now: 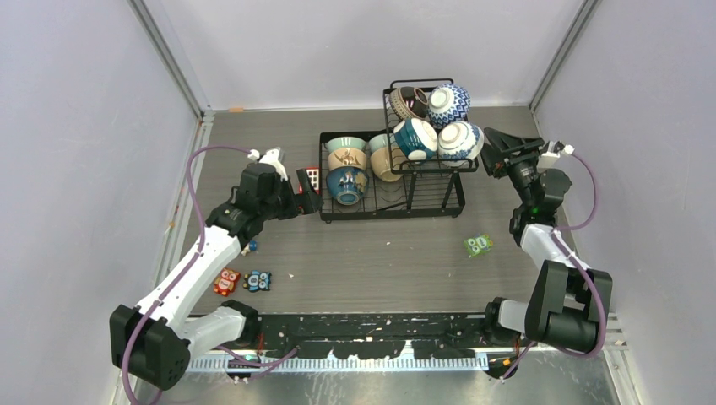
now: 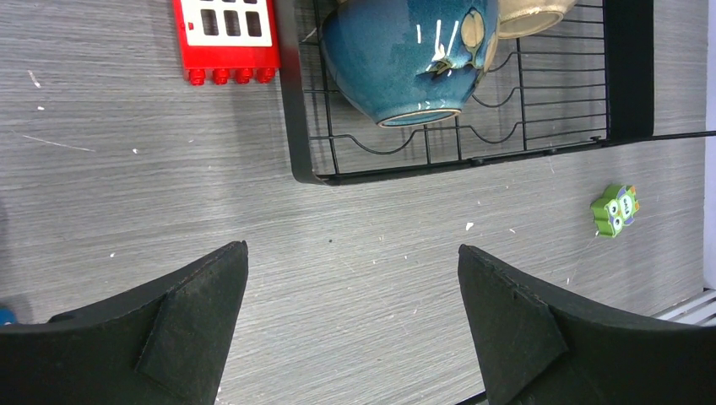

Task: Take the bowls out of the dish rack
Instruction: Pick up the bowl from the dish rack.

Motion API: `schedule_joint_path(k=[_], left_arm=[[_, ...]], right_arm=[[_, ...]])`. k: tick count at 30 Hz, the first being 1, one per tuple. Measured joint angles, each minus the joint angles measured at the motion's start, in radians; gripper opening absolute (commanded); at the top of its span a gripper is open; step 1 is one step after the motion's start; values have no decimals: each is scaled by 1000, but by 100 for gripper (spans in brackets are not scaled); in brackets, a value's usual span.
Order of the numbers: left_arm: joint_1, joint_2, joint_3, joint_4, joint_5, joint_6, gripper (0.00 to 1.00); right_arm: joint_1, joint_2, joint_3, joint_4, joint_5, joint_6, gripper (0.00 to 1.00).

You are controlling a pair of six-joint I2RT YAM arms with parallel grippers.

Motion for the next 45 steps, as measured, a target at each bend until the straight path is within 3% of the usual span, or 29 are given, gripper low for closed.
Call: schedule_joint_path(k=[15, 32, 45], left_arm=[[0, 0, 0, 0, 0, 0, 95], [0, 7, 0, 0, 0, -2, 95], [0, 14, 0, 0, 0, -2, 95]], right_arm=[[26, 64, 15, 66, -39, 30, 55], [41, 135, 43, 148, -68, 64, 42], [47, 171, 45, 195, -87, 95, 18]])
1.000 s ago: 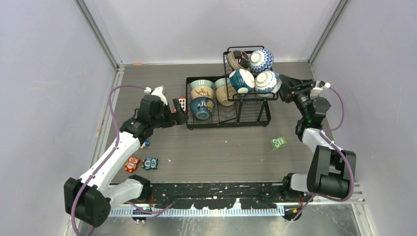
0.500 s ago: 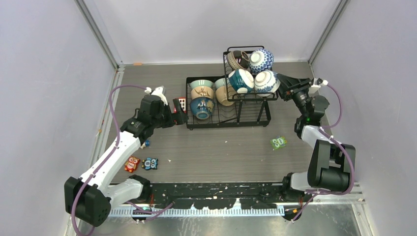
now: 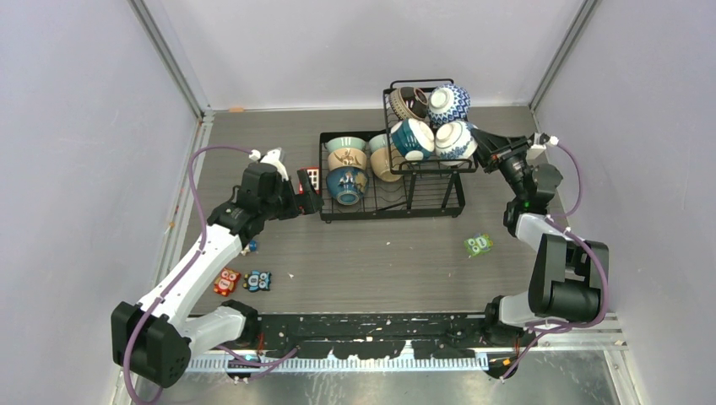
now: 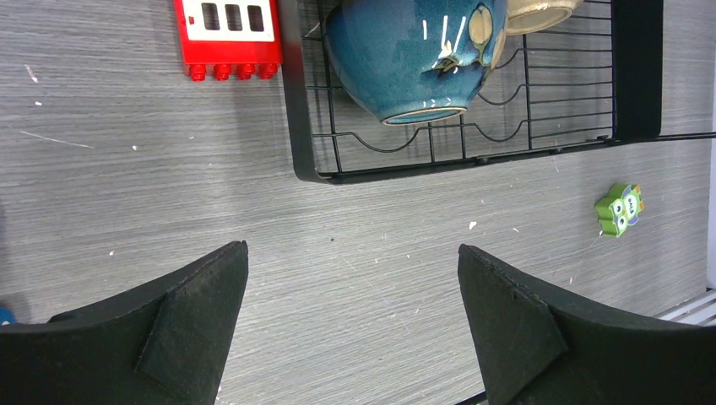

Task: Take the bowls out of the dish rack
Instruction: Pick up the bowl from the dish rack.

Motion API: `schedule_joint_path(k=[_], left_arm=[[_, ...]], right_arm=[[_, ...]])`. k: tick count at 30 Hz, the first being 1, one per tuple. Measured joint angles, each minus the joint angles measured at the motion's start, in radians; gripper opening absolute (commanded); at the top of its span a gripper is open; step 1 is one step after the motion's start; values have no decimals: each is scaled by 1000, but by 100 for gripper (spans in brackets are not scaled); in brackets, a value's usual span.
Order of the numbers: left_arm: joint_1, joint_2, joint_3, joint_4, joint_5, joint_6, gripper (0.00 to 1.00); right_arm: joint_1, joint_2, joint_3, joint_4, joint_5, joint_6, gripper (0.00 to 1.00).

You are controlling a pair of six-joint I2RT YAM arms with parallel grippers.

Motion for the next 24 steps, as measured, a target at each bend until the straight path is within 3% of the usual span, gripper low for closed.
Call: schedule_joint_path(k=[7, 24], left_arm=[[0, 0, 0, 0, 0, 0, 95], [0, 0, 0, -1, 0, 0, 95]], right_arm=[[7, 0, 4, 29, -12, 13, 1], [-2, -29, 4, 44, -20, 43, 1]])
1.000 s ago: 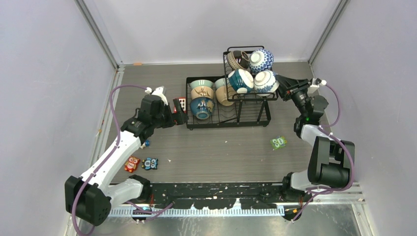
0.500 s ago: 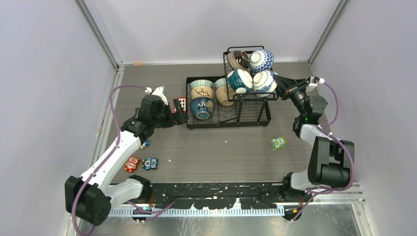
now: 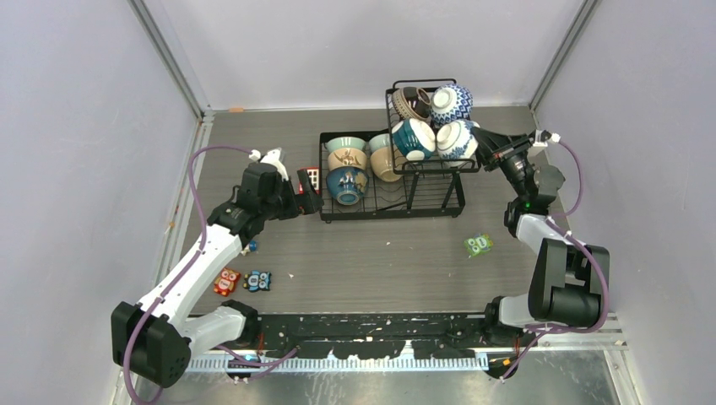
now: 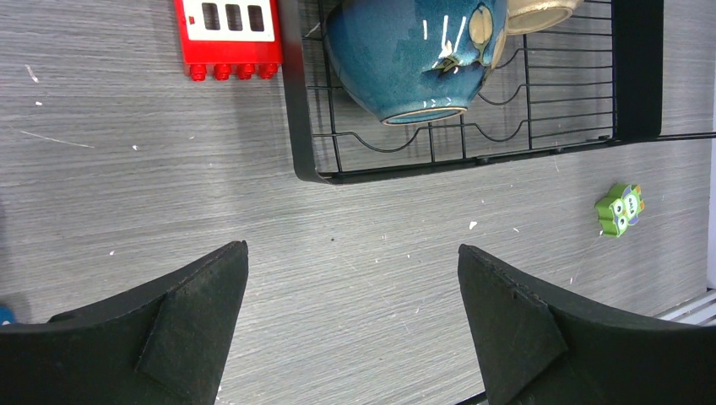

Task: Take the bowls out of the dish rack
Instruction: Pick up the bowl from the dish rack, then place the bowl at the center of the board.

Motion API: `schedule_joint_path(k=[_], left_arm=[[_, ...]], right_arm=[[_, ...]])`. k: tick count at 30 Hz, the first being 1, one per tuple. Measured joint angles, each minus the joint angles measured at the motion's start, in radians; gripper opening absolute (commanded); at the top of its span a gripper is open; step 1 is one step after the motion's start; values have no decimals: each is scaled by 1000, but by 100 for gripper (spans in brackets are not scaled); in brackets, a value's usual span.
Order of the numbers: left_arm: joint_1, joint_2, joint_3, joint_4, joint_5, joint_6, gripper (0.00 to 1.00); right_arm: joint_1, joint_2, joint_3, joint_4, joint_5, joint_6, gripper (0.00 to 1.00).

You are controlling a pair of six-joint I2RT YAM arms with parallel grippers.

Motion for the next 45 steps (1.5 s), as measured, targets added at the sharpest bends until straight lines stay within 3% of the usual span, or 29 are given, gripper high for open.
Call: schedule_joint_path(k=[9, 19, 27, 30, 34, 37, 45], left_arm=[[0, 0, 0, 0, 0, 0, 95], [0, -8, 0, -2, 0, 0, 96], [0, -22, 0, -6, -8, -1, 95], [0, -33, 0, -28, -27, -2, 95], [0, -58, 2, -83, -80, -13, 96], [0, -95, 13, -139, -146, -25, 97], [0, -268, 41, -236, -284, -63, 100]], right_arm=[[-3, -29, 9, -3, 14, 32, 1], [-14, -111, 121, -4, 18, 84, 1], [50, -151, 227, -81, 2, 58, 1], [127, -203, 338, -277, -20, -75, 1], [312, -303, 573, -684, -28, -392, 1], [425, -368, 710, -887, -47, -573, 1], [704, -484, 878, -1485, 88, -1082, 1]])
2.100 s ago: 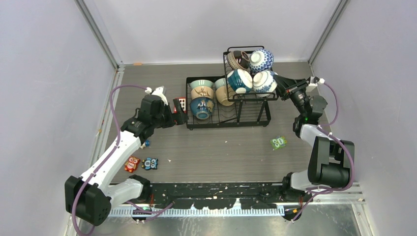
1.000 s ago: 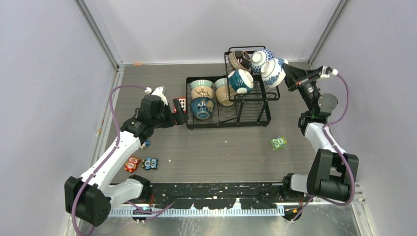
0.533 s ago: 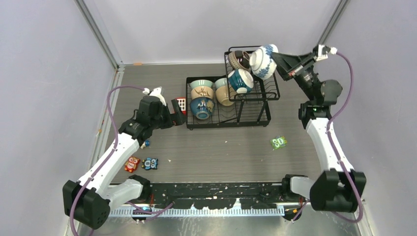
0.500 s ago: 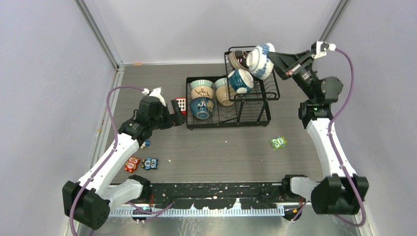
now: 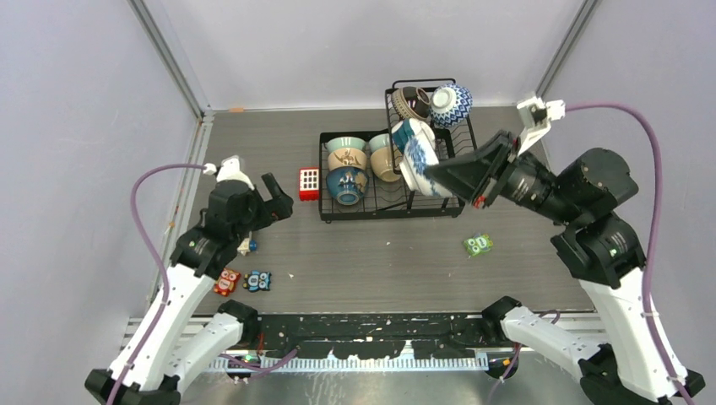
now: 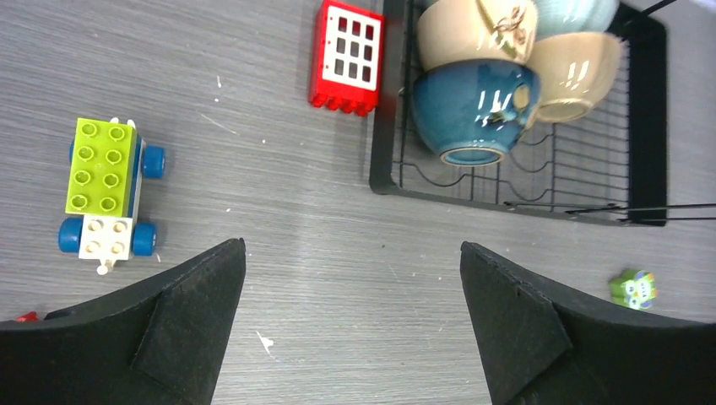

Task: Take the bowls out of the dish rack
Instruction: Place the bowl at the center of the board.

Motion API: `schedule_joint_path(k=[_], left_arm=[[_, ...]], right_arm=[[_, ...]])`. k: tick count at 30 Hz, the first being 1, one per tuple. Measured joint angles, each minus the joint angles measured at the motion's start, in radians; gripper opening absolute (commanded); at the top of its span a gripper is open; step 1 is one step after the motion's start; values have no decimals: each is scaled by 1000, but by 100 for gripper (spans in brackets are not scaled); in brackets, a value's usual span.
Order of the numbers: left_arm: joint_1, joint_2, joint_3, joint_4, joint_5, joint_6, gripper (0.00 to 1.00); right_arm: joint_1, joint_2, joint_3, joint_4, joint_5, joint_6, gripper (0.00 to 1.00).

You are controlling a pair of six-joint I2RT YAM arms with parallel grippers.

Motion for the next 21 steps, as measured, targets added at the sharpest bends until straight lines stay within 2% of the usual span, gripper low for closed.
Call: schedule_joint_path(k=[4, 8, 12, 21], left_arm=[[0, -86, 1, -5, 16, -9, 100], [0, -108, 13, -13, 86, -5, 100], [0, -104, 37, -44, 146, 20, 100], [0, -103, 50, -161, 142, 119, 100]], right_arm=[[65, -40, -5, -234, 80, -157, 1], [145, -31, -6, -347, 171, -256, 1], [257, 14, -6, -390, 272, -333, 1], [667, 233, 8, -398, 649, -554, 1]])
